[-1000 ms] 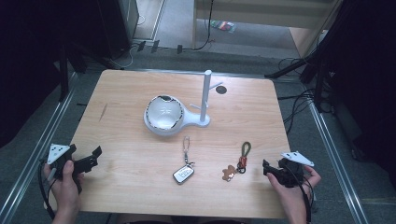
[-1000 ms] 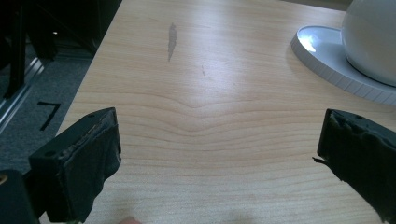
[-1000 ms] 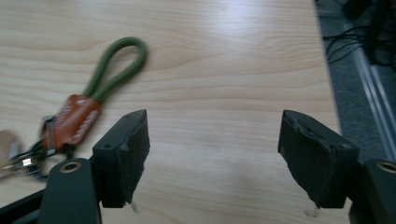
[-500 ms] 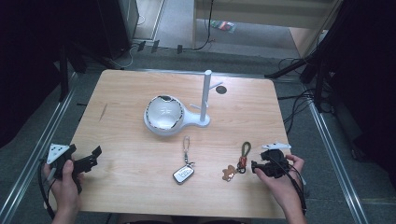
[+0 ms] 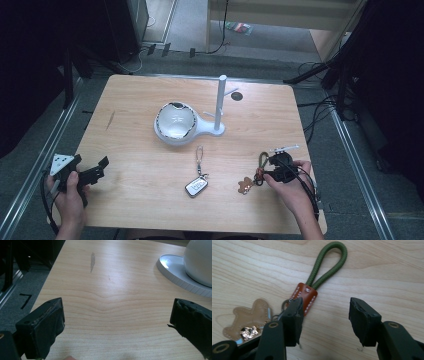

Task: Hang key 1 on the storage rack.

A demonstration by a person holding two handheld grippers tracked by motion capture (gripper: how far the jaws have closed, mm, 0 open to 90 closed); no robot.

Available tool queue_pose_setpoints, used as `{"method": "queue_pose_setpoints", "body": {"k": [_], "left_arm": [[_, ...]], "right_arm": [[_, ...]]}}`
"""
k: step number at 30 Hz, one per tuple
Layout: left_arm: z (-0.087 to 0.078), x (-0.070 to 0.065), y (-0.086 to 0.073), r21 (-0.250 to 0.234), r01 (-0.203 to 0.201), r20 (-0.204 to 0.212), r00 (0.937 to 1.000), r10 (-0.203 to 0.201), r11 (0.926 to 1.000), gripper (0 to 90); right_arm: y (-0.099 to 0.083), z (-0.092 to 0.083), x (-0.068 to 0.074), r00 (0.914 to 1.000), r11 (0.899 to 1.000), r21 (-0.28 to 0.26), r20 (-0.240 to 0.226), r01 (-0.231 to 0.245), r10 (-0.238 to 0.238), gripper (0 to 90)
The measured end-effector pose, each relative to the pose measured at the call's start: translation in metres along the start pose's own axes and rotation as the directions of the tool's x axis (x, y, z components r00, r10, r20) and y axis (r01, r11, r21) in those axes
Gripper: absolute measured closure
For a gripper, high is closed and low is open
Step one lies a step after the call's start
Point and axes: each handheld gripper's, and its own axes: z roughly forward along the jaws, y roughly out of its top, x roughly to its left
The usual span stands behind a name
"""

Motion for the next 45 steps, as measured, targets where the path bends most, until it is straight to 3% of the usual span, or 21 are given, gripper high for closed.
{"method": "queue_pose_setpoints", "body": {"k": [8, 15, 23, 32, 43, 45], "left_arm": [[0.0, 0.0, 0.0, 0.001, 0.0, 0.002, 1.0, 0.0, 1.0, 0.0], [0.0, 0.0, 0.0, 0.001, -0.002, 0.003, 1.0, 0.002, 1.0, 0.0], [0.0, 0.0, 0.0, 0.001, -0.002, 0.004, 1.0, 0.002, 1.0, 0.0], [0.0, 0.0, 0.0, 0.002, -0.003, 0.004, 1.0, 0.003, 1.0, 0.0], [0.0, 0.0, 0.0, 0.002, -0.004, 0.005, 1.0, 0.004, 1.0, 0.0], [0.001, 0.0, 0.0, 0.002, -0.004, 0.005, 1.0, 0.004, 1.0, 0.0]], "right_arm": [[0.014, 0.0, 0.001, 0.9987, 0.999, 0.024, -0.027, -0.043, 0.044, 56.1], [0.026, 0.008, 0.005, 0.993, 0.99, 0.101, -0.054, -0.1, 0.105, 59.7], [0.032, 0.018, 0.011, 0.991, 0.982, 0.137, -0.024, -0.128, 0.132, 59.3], [0.035, 0.023, 0.013, 0.9883, 0.975, 0.166, -0.02, -0.146, 0.151, 59.1], [0.034, 0.026, 0.019, 0.9922, 0.973, 0.195, 0.011, -0.124, 0.124, 59.7], [0.034, 0.026, 0.02, 0.9934, 0.974, 0.194, 0.028, -0.114, 0.111, 63.3]]}}
